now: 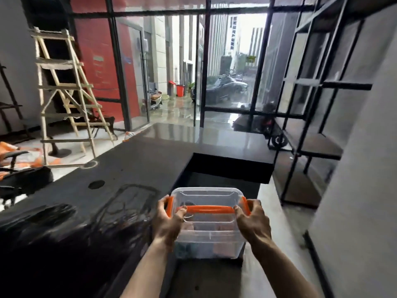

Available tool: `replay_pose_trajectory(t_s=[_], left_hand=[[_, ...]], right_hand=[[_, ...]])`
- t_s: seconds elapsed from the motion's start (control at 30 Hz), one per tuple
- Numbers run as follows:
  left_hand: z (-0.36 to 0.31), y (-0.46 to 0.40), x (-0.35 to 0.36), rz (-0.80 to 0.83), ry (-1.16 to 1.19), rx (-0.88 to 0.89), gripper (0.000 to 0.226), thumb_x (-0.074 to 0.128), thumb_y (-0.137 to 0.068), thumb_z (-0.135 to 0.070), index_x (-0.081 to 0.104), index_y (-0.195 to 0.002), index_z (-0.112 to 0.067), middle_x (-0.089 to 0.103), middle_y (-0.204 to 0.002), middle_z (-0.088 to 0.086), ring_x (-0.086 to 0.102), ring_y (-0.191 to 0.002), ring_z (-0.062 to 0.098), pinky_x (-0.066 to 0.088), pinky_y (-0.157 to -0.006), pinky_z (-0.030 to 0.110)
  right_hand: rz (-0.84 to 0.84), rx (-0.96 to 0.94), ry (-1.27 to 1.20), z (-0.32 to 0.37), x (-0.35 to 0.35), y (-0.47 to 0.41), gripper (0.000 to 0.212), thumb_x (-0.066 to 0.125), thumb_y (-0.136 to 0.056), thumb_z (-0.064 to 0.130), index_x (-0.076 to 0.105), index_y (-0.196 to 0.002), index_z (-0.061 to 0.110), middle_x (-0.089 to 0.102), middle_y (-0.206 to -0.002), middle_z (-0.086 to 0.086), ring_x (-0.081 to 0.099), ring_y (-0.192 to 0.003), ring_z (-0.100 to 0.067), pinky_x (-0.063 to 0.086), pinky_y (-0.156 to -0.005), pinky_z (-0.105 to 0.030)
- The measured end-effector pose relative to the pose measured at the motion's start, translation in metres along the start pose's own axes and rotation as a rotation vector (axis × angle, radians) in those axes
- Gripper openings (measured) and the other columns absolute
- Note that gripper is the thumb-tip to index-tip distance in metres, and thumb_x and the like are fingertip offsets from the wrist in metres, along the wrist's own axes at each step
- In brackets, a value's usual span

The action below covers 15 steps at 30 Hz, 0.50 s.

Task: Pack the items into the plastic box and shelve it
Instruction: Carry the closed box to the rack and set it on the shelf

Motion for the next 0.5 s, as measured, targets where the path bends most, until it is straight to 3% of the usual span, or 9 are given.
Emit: replay_pose_trajectory(t_s=[0.1, 0.23, 0.4, 0.5], left_hand=[[0.03, 0.017, 0.074, 0.104, -0.048, 0.028, 0.063, 0.069, -0.09, -0.019, 0.04, -0.146, -0.017, 0.054, -0.132, 0.007, 0.051, -0.106, 0.017, 0.044, -0.086, 0.027], [0.089, 0.049, 0.159, 0.156, -0.043, 0.037, 0.064, 0.074, -0.085, -0.021, 0.045, -0.142, -0.021, 0.057, -0.132, 0.006, 0.056, -0.108, 0.02, 0.047, -0.097, 0.035], [0.14, 0.1, 0.257, 0.209, -0.035, -0.02, 0.08, 0.072, -0.063, -0.041, 0.047, -0.138, -0.026, 0.061, -0.129, 0.004, 0.059, -0.116, 0.025, 0.047, -0.104, 0.047], [0.141, 0.128, 0.303, 0.262, -0.063, -0.022, 0.078, 0.077, -0.069, -0.036, 0.047, -0.14, -0.023, 0.06, -0.132, 0.007, 0.058, -0.118, 0.027, 0.046, -0.105, 0.047]], right_hand=[[-0.072, 0.068, 0.01, -0.068, -0.039, -0.016, 0.041, 0.058, -0.098, 0.039, 0.05, -0.132, 0.017, 0.067, -0.125, -0.016, 0.066, -0.108, -0.035, 0.049, -0.079, -0.034], [-0.112, 0.113, -0.003, -0.165, -0.084, -0.03, 0.045, 0.061, -0.096, 0.039, 0.051, -0.135, 0.018, 0.067, -0.128, -0.016, 0.065, -0.111, -0.036, 0.05, -0.089, -0.036], [-0.129, 0.156, -0.032, -0.263, -0.15, -0.041, 0.049, 0.063, -0.094, 0.042, 0.05, -0.136, 0.02, 0.067, -0.128, -0.012, 0.066, -0.11, -0.034, 0.055, -0.095, -0.041], [-0.162, 0.183, -0.007, -0.291, -0.195, -0.042, 0.048, 0.062, -0.095, 0.039, 0.05, -0.137, 0.02, 0.067, -0.129, -0.011, 0.065, -0.114, -0.034, 0.051, -0.094, -0.038]])
Point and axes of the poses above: each hand's wrist, its own y-axis away from the middle knuckle, its own x-axis out of the palm, z = x × y, the point moved 5 cm from there along -y, towards the middle knuckle
